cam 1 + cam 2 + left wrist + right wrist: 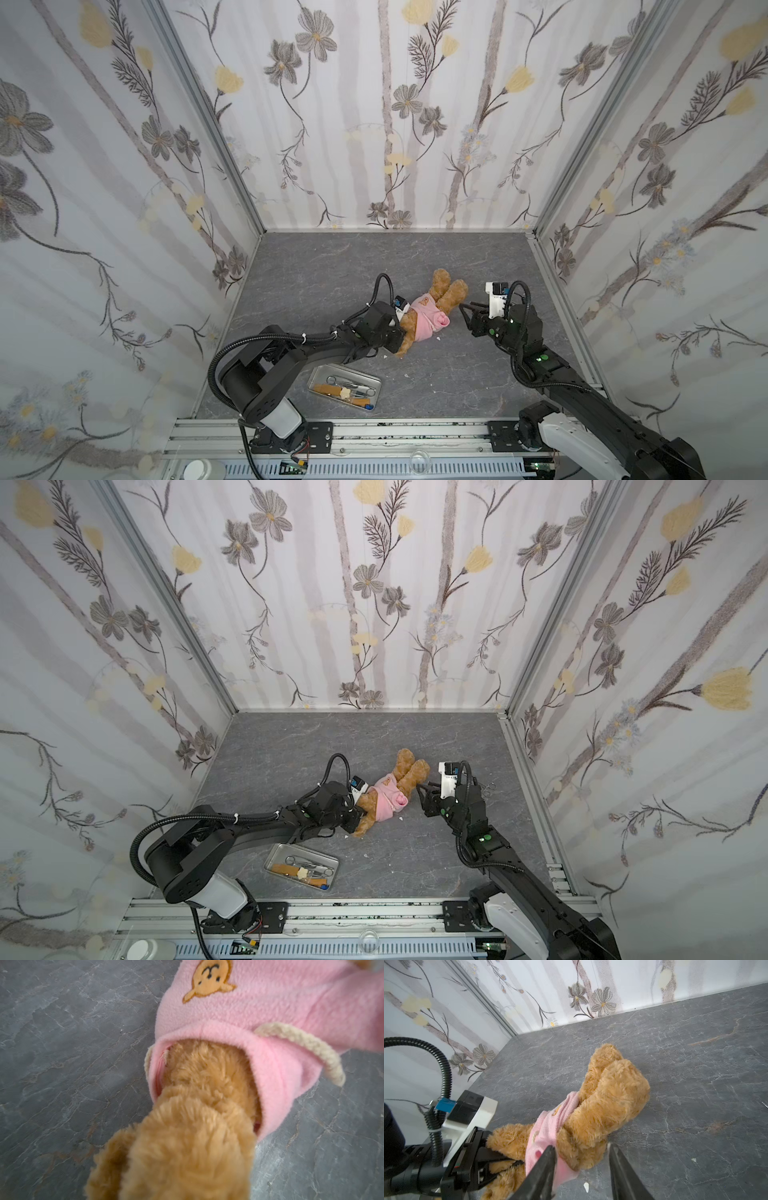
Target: Dress the teddy bear
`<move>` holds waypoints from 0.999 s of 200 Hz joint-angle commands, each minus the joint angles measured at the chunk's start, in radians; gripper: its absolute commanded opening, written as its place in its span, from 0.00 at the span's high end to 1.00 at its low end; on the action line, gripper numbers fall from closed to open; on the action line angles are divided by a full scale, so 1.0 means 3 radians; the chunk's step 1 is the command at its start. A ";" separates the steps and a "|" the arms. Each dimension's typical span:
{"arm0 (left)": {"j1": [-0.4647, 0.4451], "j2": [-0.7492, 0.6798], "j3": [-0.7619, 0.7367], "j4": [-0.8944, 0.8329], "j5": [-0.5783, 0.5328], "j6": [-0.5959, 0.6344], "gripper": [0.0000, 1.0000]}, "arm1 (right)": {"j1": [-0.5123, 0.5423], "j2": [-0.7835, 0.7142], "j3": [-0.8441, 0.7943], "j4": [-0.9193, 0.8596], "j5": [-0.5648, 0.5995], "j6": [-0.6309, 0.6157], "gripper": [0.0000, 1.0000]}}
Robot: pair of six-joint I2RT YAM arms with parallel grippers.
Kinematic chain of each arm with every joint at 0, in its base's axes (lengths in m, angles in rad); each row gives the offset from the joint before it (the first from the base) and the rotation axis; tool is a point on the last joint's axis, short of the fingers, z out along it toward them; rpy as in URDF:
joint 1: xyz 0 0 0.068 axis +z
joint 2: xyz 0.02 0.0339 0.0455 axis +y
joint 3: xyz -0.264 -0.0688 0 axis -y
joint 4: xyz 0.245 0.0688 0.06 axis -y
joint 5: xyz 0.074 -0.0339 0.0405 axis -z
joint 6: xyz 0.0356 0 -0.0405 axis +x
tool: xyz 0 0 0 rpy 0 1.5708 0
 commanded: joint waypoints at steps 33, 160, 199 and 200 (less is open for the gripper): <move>0.0424 -0.0339 -0.0048 0.0240 0.1402 0.0109 1.00 | 0.0044 -0.0264 -0.0084 0.0021 -0.0705 -0.0315 0.68; 0.0551 -0.0446 0.0004 0.0284 0.2187 0.0014 1.00 | 0.0227 -0.0258 -0.0304 0.0593 -0.0882 -0.0397 0.90; 0.0588 -0.0419 0.0036 0.0305 0.2364 -0.0039 1.00 | 0.0273 -0.0549 -0.0482 0.0587 -0.0840 -0.0443 0.90; 0.0591 -0.0420 0.0035 0.0305 0.2365 -0.0039 1.00 | 0.0274 -0.0550 -0.0488 0.0589 -0.0840 -0.0443 0.90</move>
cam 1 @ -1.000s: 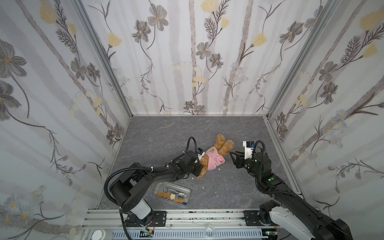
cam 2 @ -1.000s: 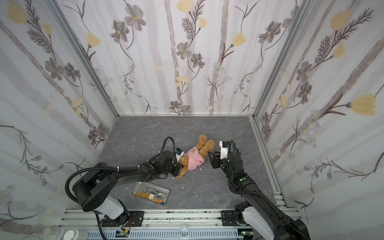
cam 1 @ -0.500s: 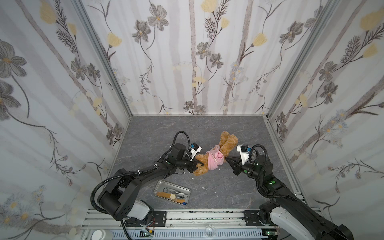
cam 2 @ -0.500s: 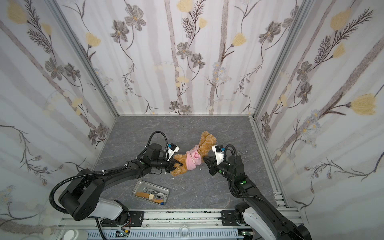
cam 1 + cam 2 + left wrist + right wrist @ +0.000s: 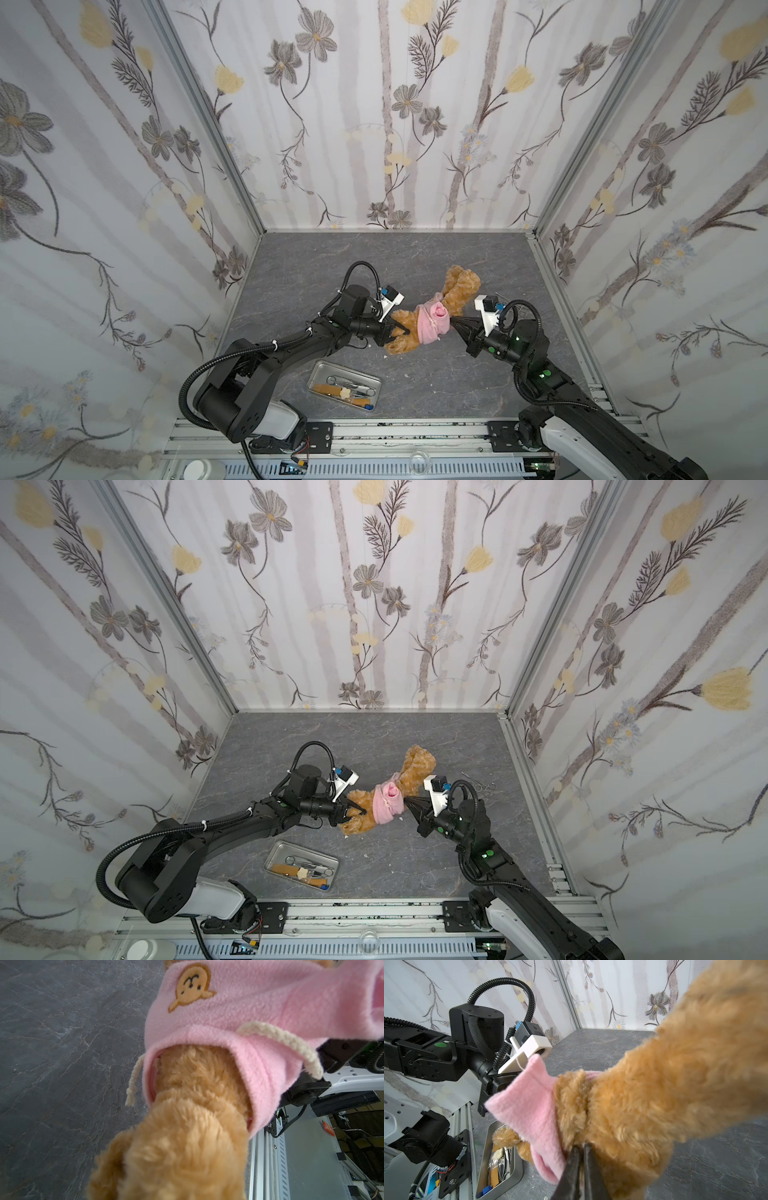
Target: Dress the teddy bear
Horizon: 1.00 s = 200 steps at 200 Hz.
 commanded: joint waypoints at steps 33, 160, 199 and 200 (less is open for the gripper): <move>0.0027 0.0024 0.0057 0.0231 0.0272 -0.0056 1.00 | 0.0078 -0.0045 -0.0122 0.0255 0.0033 -0.0124 0.88; 0.0022 0.0013 0.0029 0.0229 0.0298 -0.0018 1.00 | 0.0232 0.0177 -0.0037 0.0587 0.0088 -0.0167 0.77; 0.0024 0.0011 0.0041 0.0226 0.0207 -0.0058 1.00 | 0.0426 0.0100 -0.0051 0.0589 0.0150 -0.0253 0.85; 0.0025 0.0010 0.0042 0.0229 0.0206 -0.0058 1.00 | 0.0431 0.0098 -0.0053 0.0586 0.0152 -0.0257 0.85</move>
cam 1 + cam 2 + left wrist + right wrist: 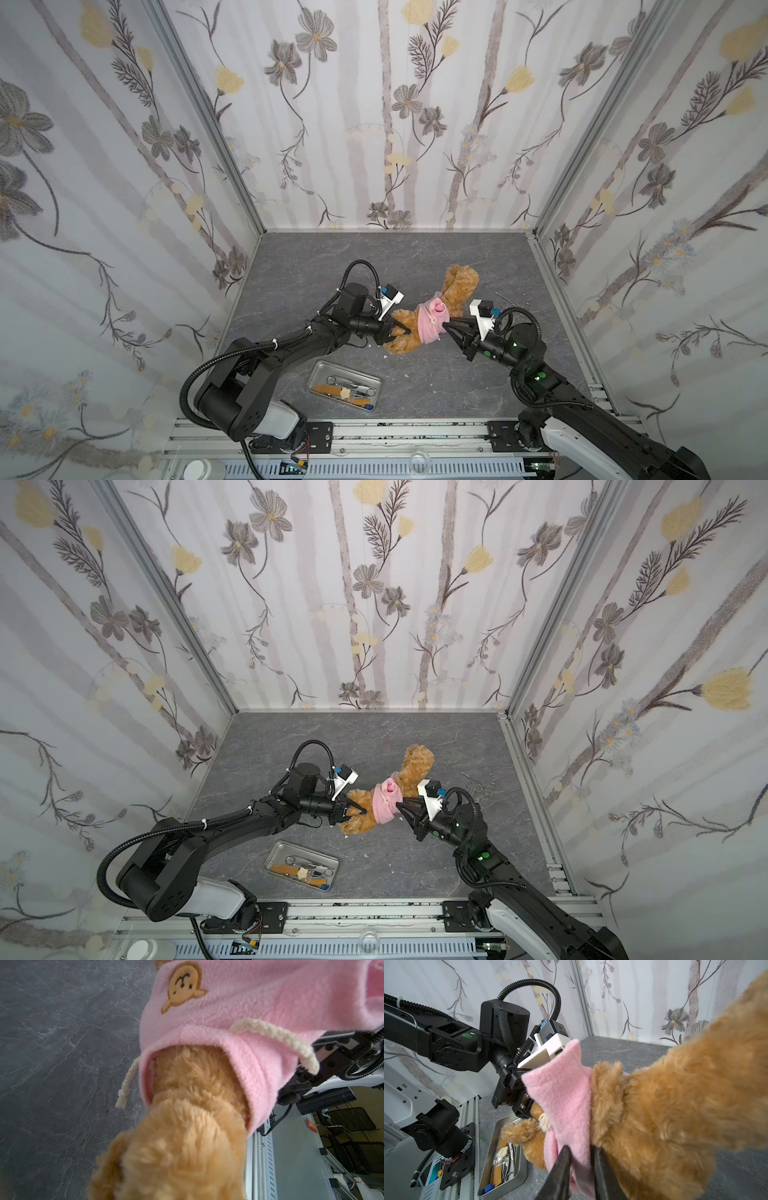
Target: Dress the teddy bear
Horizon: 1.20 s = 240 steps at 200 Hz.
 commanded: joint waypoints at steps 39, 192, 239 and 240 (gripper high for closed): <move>0.0001 0.0014 0.0018 0.0213 -0.0067 -0.0010 1.00 | 0.0348 -0.0153 0.0028 0.0116 0.0243 -0.0196 0.86; -0.0002 -0.0036 -0.0039 0.0204 -0.0067 0.0085 1.00 | 0.0031 -0.0157 0.0088 -0.0048 0.0379 0.0064 1.00; -0.0193 -0.0073 0.0005 -0.0226 -0.0724 0.0555 1.00 | -0.0082 -0.0533 0.0143 -0.0195 0.1082 0.0404 1.00; -0.0193 -0.0073 0.0005 -0.0226 -0.0730 0.0561 1.00 | -0.0080 -0.0536 0.0147 -0.0206 0.1090 0.0407 1.00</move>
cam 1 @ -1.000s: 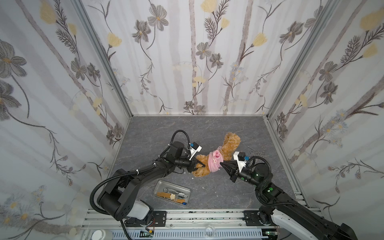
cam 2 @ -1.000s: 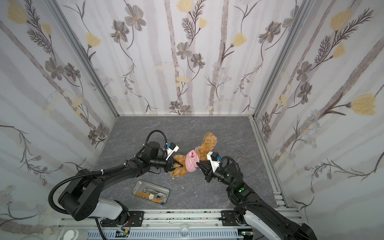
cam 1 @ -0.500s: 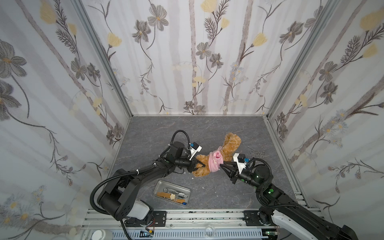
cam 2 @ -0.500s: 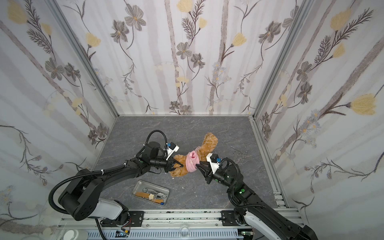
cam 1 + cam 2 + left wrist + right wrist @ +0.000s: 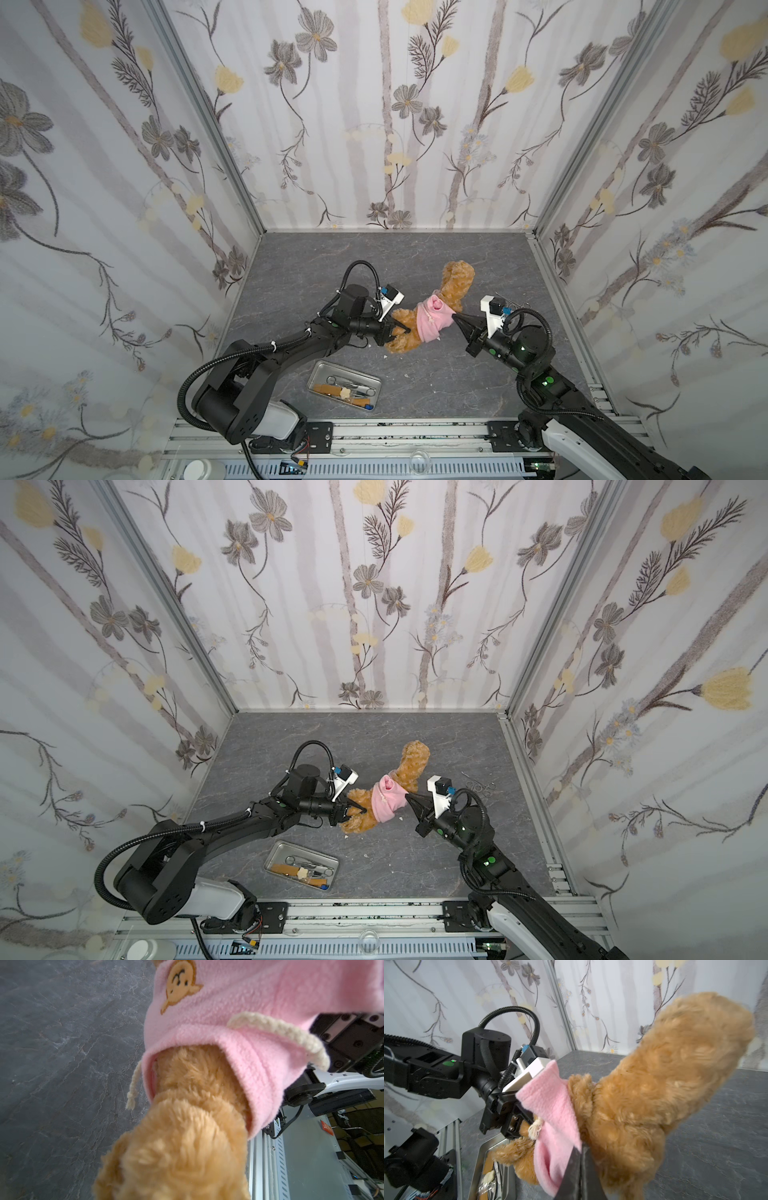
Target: Dress the teddy bear
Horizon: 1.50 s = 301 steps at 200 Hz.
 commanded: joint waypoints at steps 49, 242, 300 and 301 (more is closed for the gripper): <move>-0.0365 -0.0015 0.0121 -0.0645 -0.1227 0.0724 1.00 | -0.0015 -0.0167 0.0130 -0.0190 0.1317 0.0422 1.00; -0.0466 -0.0133 0.0192 -0.0498 -0.1703 0.1047 1.00 | 0.0189 -0.0185 0.0186 -0.0479 0.0536 -0.0146 0.55; -0.0472 -0.0137 0.0209 -0.0498 -0.1683 0.1008 1.00 | 0.0349 0.0234 0.0268 -0.0529 0.0690 -0.0284 0.58; -0.0474 -0.0135 0.0209 -0.0498 -0.1683 0.1008 1.00 | 0.0353 0.0238 0.0270 -0.0524 0.0690 -0.0284 0.59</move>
